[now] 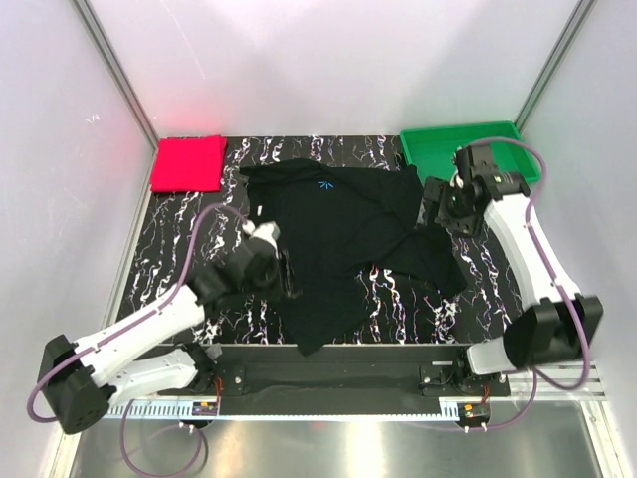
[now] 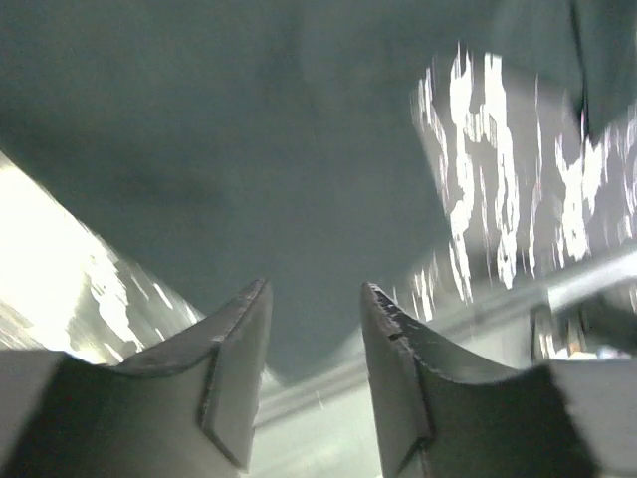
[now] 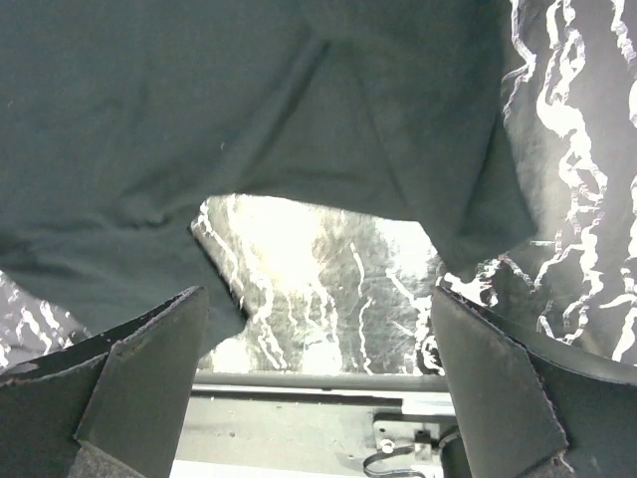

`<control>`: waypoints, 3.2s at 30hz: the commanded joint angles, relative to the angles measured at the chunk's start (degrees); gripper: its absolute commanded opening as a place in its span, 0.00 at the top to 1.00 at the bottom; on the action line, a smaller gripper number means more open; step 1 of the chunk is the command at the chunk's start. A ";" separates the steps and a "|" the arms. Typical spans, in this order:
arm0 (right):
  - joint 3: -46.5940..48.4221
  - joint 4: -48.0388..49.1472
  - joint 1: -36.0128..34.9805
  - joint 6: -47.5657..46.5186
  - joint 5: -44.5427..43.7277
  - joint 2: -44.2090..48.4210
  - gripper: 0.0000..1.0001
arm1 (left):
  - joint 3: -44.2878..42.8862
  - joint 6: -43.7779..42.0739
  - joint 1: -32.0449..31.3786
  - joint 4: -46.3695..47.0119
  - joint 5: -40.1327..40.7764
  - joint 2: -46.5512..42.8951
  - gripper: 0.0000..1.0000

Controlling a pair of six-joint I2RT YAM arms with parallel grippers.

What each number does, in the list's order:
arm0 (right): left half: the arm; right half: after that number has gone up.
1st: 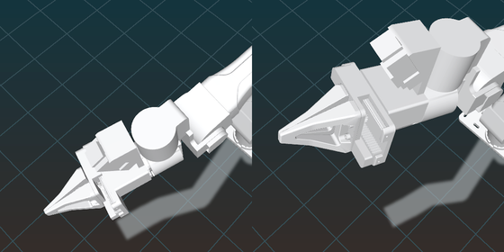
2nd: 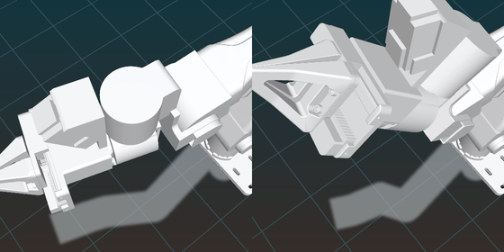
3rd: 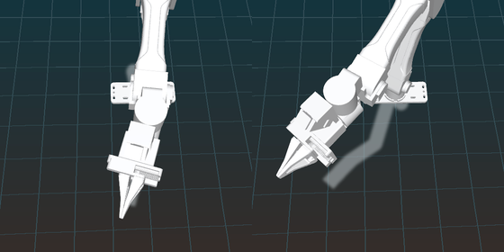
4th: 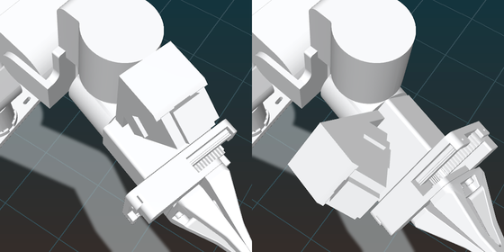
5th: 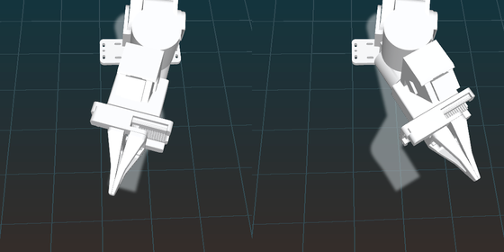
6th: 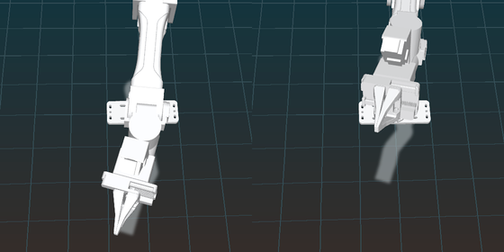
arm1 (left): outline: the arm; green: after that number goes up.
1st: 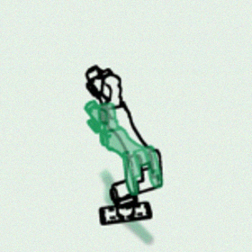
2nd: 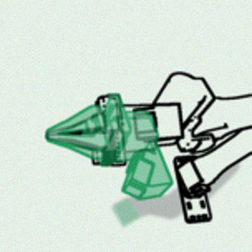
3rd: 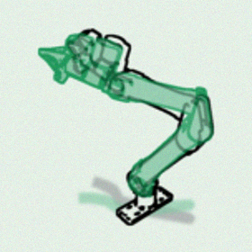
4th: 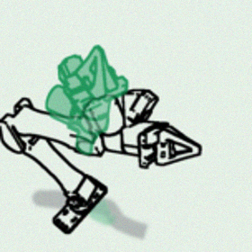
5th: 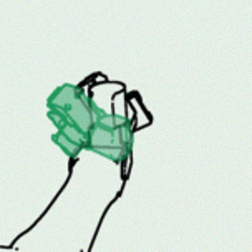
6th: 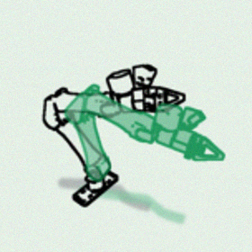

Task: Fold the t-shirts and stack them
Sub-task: Flatten the tshirt out

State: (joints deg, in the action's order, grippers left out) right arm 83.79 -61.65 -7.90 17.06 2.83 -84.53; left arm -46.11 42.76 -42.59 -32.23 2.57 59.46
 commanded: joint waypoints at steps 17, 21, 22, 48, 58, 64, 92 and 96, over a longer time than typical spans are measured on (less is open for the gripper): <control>-19.10 4.87 0.69 2.63 8.42 14.92 0.00 | 0.22 36.24 -19.02 -15.32 5.87 13.14 0.45; -19.36 4.96 0.69 2.80 8.51 16.06 0.00 | 4.78 40.02 -19.20 -14.62 6.22 12.34 0.44; -19.71 4.96 0.78 2.72 7.81 16.41 0.00 | 5.58 41.42 -19.29 -13.75 5.96 12.43 0.44; -21.39 3.38 0.69 2.37 8.24 20.81 0.00 | 6.03 38.71 -17.88 -6.45 6.66 17.53 0.55; -21.47 3.11 0.70 3.06 7.19 20.72 0.00 | 7.26 36.52 -15.51 -2.40 4.46 21.83 0.71; -23.14 4.69 0.69 6.05 7.28 19.94 0.02 | 11.56 34.59 -7.79 -4.32 4.10 11.85 1.00; -22.80 9.88 0.61 8.25 -15.48 -12.83 0.24 | 4.36 23.07 13.75 -17.43 13.52 -6.64 1.00; -21.04 10.14 0.78 8.52 -13.12 -15.66 0.47 | 3.75 21.93 16.57 -17.52 12.46 -6.55 1.00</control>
State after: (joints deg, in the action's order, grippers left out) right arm 60.18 -51.96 -7.33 25.87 -8.78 -98.70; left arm -41.60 66.85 -27.57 -50.11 15.27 53.74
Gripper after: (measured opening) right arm 0.615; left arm 0.012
